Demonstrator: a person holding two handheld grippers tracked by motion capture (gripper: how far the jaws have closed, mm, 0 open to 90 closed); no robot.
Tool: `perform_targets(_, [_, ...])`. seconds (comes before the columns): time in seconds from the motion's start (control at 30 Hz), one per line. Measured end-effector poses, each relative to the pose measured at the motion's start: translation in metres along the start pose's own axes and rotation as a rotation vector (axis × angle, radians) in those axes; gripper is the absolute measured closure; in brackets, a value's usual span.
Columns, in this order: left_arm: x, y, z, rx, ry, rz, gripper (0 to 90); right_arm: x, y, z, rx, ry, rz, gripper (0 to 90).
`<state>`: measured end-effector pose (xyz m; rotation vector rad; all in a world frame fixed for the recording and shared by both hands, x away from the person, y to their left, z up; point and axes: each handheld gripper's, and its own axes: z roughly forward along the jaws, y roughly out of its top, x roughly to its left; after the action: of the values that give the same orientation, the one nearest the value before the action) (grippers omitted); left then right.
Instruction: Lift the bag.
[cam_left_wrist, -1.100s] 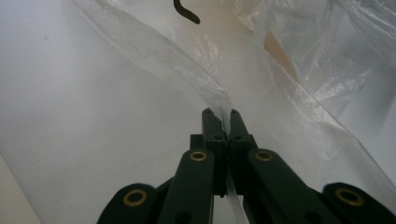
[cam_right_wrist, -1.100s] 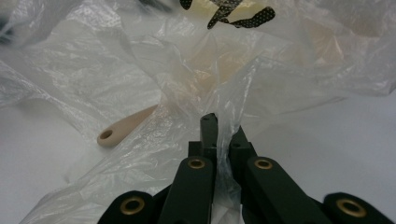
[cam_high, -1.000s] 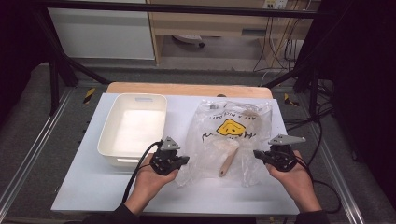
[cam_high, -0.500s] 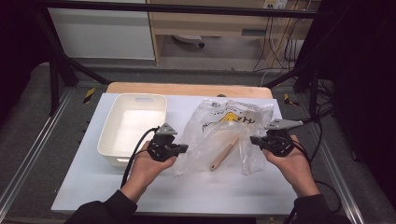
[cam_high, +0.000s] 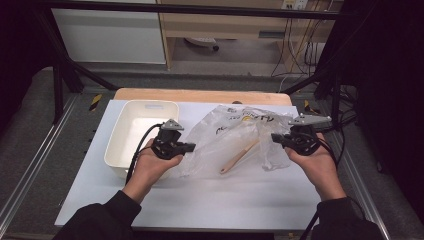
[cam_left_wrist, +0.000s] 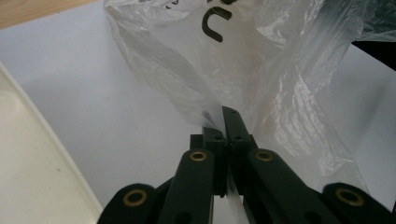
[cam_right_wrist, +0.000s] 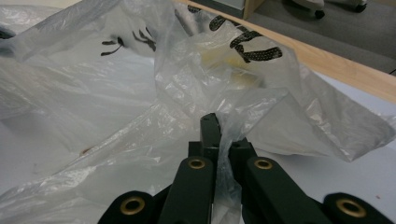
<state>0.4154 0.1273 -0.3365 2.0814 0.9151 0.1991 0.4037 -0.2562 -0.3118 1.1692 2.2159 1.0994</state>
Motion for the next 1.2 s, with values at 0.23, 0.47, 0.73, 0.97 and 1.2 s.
perform_targets(0.23, [0.012, 0.015, -0.009, -0.026, 0.006, -0.015, 90.0, -0.012, 0.015, -0.008, -0.029, -0.021, 0.014, 90.0])
perform_targets(0.47, [0.018, 0.024, -0.012, -0.035, 0.022, -0.008, 90.0, -0.016, 0.023, -0.009, -0.044, -0.026, 0.019, 90.0])
perform_targets(0.73, [0.021, 0.023, -0.012, -0.035, 0.026, -0.012, 90.0, -0.015, 0.028, -0.007, -0.048, -0.017, 0.02, 90.0])
perform_targets(0.97, [0.031, 0.024, -0.014, -0.033, 0.03, -0.026, 90.0, -0.022, 0.039, -0.01, -0.064, -0.026, 0.032, 90.0])
perform_targets(1.2, [0.043, 0.028, -0.018, -0.038, 0.041, -0.039, 90.0, -0.03, 0.049, -0.014, -0.084, -0.04, 0.054, 90.0])
